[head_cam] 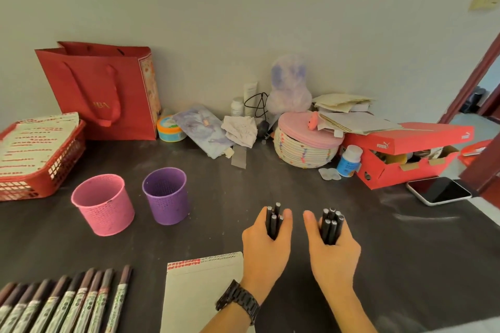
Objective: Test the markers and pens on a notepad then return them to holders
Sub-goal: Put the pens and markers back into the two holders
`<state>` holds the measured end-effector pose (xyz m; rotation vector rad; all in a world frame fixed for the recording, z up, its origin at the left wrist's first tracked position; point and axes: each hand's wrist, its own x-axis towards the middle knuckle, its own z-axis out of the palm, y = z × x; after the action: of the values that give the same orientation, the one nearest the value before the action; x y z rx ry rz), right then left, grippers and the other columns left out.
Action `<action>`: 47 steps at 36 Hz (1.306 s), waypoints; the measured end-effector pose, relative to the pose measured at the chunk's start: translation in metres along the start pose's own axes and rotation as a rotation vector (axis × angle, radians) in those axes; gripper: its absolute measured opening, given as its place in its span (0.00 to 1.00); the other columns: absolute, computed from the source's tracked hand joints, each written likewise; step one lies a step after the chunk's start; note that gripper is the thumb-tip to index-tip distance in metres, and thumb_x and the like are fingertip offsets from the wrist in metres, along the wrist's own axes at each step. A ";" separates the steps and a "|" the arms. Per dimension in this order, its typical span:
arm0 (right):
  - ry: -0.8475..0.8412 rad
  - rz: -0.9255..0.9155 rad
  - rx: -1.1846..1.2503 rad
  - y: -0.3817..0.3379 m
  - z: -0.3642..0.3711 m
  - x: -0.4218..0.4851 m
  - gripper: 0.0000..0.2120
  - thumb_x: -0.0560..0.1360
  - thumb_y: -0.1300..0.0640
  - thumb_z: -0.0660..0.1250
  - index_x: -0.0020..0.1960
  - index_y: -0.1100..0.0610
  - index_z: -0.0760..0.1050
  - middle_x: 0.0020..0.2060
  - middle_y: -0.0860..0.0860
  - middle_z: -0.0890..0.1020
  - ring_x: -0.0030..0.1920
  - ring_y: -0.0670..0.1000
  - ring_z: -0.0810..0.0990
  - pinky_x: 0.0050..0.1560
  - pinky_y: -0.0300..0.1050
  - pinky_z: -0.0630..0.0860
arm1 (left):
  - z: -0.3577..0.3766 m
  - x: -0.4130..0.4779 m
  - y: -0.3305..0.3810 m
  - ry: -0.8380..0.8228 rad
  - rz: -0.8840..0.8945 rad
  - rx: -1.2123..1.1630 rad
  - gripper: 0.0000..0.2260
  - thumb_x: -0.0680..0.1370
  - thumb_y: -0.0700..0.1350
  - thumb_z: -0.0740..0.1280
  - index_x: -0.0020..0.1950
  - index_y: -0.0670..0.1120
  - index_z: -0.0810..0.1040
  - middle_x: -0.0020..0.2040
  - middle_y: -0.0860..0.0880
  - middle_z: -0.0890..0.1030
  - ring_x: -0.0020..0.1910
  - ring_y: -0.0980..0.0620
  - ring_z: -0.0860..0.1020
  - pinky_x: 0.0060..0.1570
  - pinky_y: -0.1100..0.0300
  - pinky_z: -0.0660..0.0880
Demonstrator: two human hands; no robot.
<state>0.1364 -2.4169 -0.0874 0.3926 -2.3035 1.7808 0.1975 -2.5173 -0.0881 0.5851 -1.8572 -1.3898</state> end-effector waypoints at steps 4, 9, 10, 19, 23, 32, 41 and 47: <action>-0.070 -0.061 -0.086 0.018 0.002 -0.011 0.14 0.72 0.35 0.68 0.37 0.43 0.72 0.28 0.45 0.77 0.25 0.43 0.75 0.26 0.29 0.68 | 0.002 -0.008 -0.008 -0.023 0.024 0.063 0.14 0.75 0.67 0.61 0.37 0.60 0.72 0.30 0.59 0.76 0.27 0.60 0.74 0.28 0.72 0.67; -0.073 -0.076 -0.100 0.019 0.005 -0.009 0.14 0.73 0.36 0.67 0.37 0.43 0.72 0.27 0.44 0.77 0.26 0.43 0.74 0.26 0.30 0.68 | 0.002 -0.004 -0.004 -0.034 0.019 0.037 0.15 0.76 0.66 0.60 0.36 0.58 0.72 0.29 0.58 0.76 0.27 0.58 0.74 0.28 0.71 0.66; -0.048 -0.054 -0.073 0.015 0.006 -0.007 0.15 0.72 0.35 0.67 0.36 0.43 0.72 0.26 0.44 0.76 0.25 0.42 0.73 0.27 0.30 0.68 | 0.000 -0.001 -0.002 -0.020 0.004 0.007 0.15 0.76 0.65 0.60 0.35 0.59 0.71 0.27 0.57 0.74 0.25 0.58 0.71 0.28 0.71 0.66; -0.161 0.197 0.309 -0.037 0.038 0.016 0.24 0.68 0.29 0.66 0.30 0.49 0.73 0.23 0.48 0.72 0.24 0.47 0.73 0.31 0.44 0.72 | -0.062 0.049 0.020 0.085 -0.128 -0.265 0.22 0.72 0.71 0.60 0.32 0.55 0.71 0.27 0.53 0.70 0.27 0.55 0.68 0.29 0.62 0.69; -0.242 0.282 0.506 -0.070 0.072 0.022 0.20 0.68 0.31 0.68 0.27 0.45 0.75 0.25 0.46 0.73 0.28 0.46 0.76 0.42 0.49 0.74 | -0.111 0.082 0.032 0.215 -0.050 -0.221 0.26 0.76 0.69 0.56 0.31 0.52 0.77 0.29 0.50 0.79 0.30 0.50 0.77 0.33 0.63 0.76; -0.384 0.432 0.845 -0.136 0.160 0.030 0.11 0.78 0.49 0.69 0.45 0.57 0.76 0.30 0.49 0.79 0.32 0.48 0.79 0.45 0.49 0.76 | -0.196 0.145 0.039 0.351 -0.142 -0.453 0.15 0.82 0.57 0.60 0.47 0.46 0.77 0.46 0.45 0.86 0.46 0.47 0.85 0.48 0.53 0.75; -0.421 0.356 0.815 -0.164 0.222 0.018 0.06 0.82 0.57 0.66 0.48 0.57 0.79 0.32 0.50 0.83 0.36 0.48 0.83 0.48 0.48 0.79 | -0.204 0.165 0.019 0.227 -0.200 -0.482 0.17 0.80 0.56 0.61 0.52 0.42 0.77 0.49 0.43 0.86 0.49 0.46 0.85 0.49 0.56 0.78; -0.422 0.190 0.630 -0.155 0.245 0.008 0.08 0.81 0.52 0.67 0.43 0.48 0.81 0.34 0.48 0.84 0.39 0.45 0.84 0.41 0.37 0.78 | -0.204 0.163 0.007 0.142 -0.224 -0.377 0.14 0.83 0.53 0.60 0.54 0.43 0.78 0.47 0.45 0.86 0.48 0.48 0.85 0.51 0.54 0.79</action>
<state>0.1803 -2.6918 -0.0056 0.7243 -2.0014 2.7400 0.2534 -2.7585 -0.0053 0.6901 -1.4011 -1.7440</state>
